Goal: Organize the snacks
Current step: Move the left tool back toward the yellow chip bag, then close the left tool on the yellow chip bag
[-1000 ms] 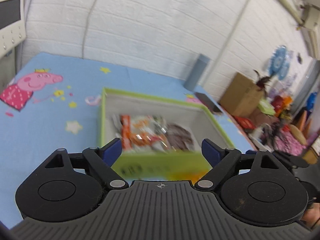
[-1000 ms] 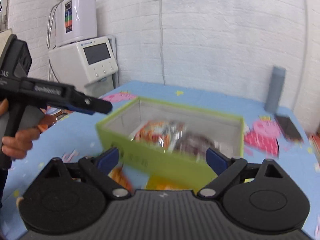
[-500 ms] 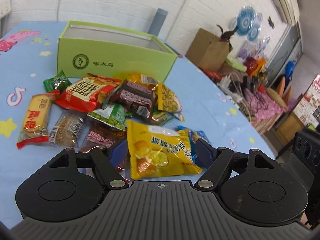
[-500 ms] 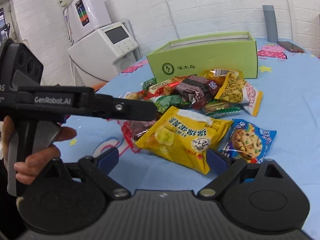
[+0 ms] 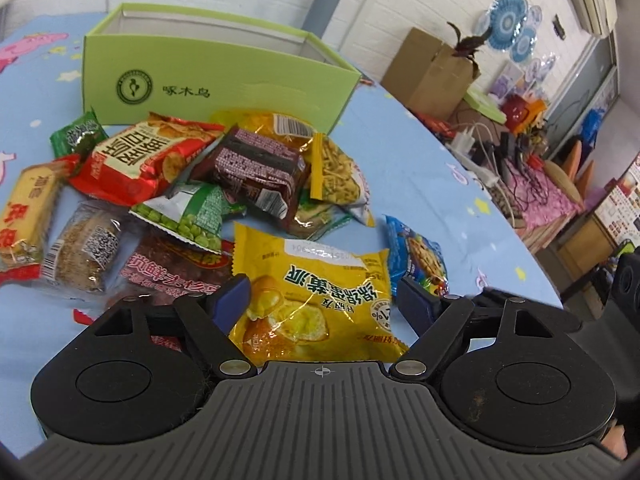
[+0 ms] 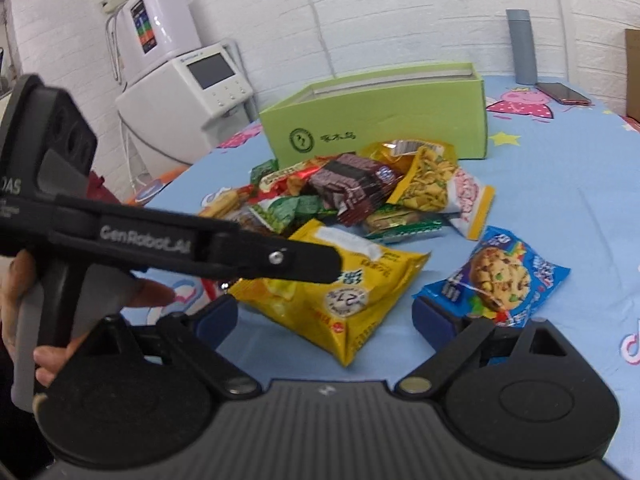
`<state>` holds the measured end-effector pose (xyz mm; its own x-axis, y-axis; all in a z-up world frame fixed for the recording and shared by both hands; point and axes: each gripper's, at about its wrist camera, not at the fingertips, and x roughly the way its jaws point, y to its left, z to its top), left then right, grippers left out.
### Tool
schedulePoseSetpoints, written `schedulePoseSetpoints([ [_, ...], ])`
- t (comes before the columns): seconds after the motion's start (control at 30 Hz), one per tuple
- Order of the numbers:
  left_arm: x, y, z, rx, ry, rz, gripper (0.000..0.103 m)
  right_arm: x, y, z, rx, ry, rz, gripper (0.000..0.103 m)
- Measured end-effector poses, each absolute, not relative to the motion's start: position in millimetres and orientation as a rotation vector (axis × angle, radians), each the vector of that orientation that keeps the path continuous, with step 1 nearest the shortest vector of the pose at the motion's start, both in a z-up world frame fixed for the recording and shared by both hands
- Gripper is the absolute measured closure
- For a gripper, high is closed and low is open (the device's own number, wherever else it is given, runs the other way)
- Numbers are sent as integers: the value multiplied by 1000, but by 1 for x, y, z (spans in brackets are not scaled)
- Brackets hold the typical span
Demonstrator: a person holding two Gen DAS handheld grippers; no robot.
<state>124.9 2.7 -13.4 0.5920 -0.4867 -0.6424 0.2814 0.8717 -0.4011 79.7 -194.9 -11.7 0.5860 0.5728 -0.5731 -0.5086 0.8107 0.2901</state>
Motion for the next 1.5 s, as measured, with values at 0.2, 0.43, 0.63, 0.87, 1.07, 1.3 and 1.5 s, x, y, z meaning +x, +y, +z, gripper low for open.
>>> schedulePoseSetpoints([
  [0.2, 134, -4, -8, -224, 812, -525, 32, 66, -180, -17, 97, 745, 689, 9],
  [0.43, 125, 15, 11, -228, 769, -489, 30, 53, -191, 0, 32, 699, 658, 10],
  [0.63, 87, 50, 9, -335, 815, -394, 30, 86, -185, -1, -65, 663, 652, 10],
  [0.87, 65, 80, -13, -484, 866, -335, 31, 101, -168, -14, -99, 720, 686, 9],
  [1.07, 77, 67, -21, -480, 900, -382, 31, 59, -170, -17, -32, 719, 712, 10],
  [1.3, 84, 44, -22, -469, 918, -444, 34, 36, -191, -8, 23, 705, 614, 10],
  [1.5, 73, 45, 13, -351, 836, -445, 31, 24, -186, -12, 95, 731, 678, 10],
])
